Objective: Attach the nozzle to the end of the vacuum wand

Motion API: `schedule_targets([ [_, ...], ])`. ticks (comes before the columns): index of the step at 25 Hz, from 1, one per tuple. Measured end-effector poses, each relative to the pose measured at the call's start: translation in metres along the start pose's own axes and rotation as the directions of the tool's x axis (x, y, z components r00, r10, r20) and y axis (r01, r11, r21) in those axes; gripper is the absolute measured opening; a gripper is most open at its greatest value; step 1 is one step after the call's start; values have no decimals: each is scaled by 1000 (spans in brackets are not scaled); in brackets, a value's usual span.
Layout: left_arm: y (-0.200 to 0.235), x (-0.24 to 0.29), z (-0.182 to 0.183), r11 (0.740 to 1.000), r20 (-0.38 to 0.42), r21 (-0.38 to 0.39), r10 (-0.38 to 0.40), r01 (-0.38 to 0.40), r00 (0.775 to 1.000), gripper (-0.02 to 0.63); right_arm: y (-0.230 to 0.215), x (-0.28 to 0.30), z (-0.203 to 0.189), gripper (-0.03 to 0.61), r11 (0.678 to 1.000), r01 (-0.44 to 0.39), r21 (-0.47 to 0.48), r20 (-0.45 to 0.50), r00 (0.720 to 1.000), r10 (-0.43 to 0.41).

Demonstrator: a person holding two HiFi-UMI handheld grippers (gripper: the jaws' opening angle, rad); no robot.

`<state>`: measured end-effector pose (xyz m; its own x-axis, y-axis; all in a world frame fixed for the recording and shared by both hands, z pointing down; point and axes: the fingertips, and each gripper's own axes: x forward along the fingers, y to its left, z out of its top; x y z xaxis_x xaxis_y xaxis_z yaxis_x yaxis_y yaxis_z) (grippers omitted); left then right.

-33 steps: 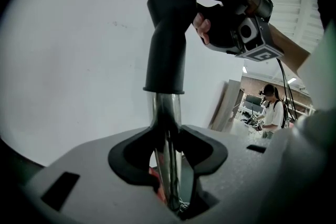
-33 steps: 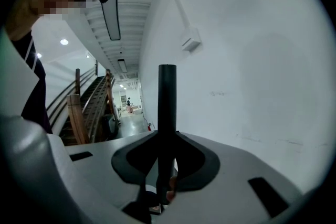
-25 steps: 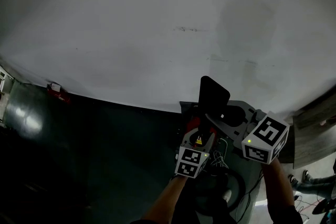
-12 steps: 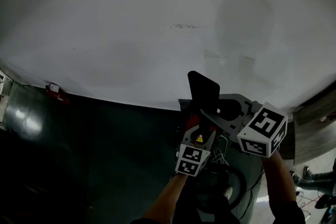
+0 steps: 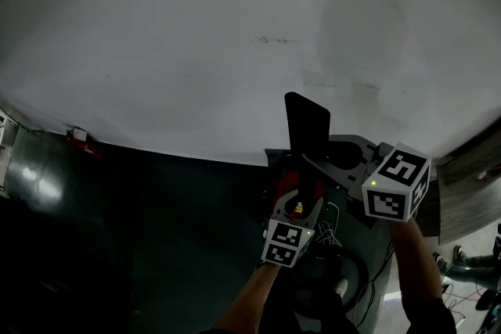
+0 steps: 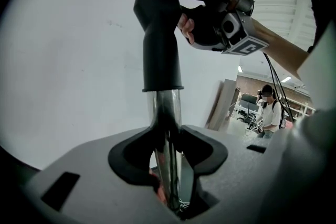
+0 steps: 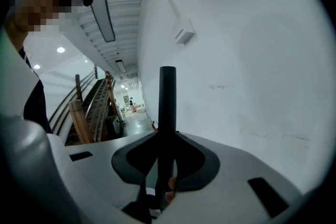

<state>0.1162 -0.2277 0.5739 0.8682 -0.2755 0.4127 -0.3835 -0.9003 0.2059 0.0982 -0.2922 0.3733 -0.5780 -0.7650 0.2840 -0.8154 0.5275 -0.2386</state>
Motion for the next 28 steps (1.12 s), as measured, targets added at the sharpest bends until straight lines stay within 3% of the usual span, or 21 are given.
schedule_targets([
  [2, 2, -1, -1, 1000, -3, 0, 3, -3, 1000, 150, -1, 0, 0, 92, 1000, -3, 15, 5, 1000, 3],
  [6, 10, -2, -4, 1000, -13, -9, 10, -10, 1000, 150, 19, 2, -2, 92, 995, -32, -94, -7, 999, 31],
  [12, -3, 0, 2, 1000, 2, 10, -15, 15, 1000, 150, 28, 6, -1, 92, 983, -102, -156, -57, 994, 94],
  [18, -11, 2, 4, 1000, 22, -9, -24, 24, 999, 150, 8, 1, 2, 92, 999, -33, -41, 23, 999, 34],
  [23, -4, 2, 1, 999, 22, -45, -13, 14, 1000, 147, 12, -5, 1, 92, 999, -3, -54, 75, 997, 7],
  [28, -4, -1, 1, 999, 26, -31, -13, 14, 1000, 147, 4, -3, 1, 92, 1000, -1, 3, 94, 996, 1],
])
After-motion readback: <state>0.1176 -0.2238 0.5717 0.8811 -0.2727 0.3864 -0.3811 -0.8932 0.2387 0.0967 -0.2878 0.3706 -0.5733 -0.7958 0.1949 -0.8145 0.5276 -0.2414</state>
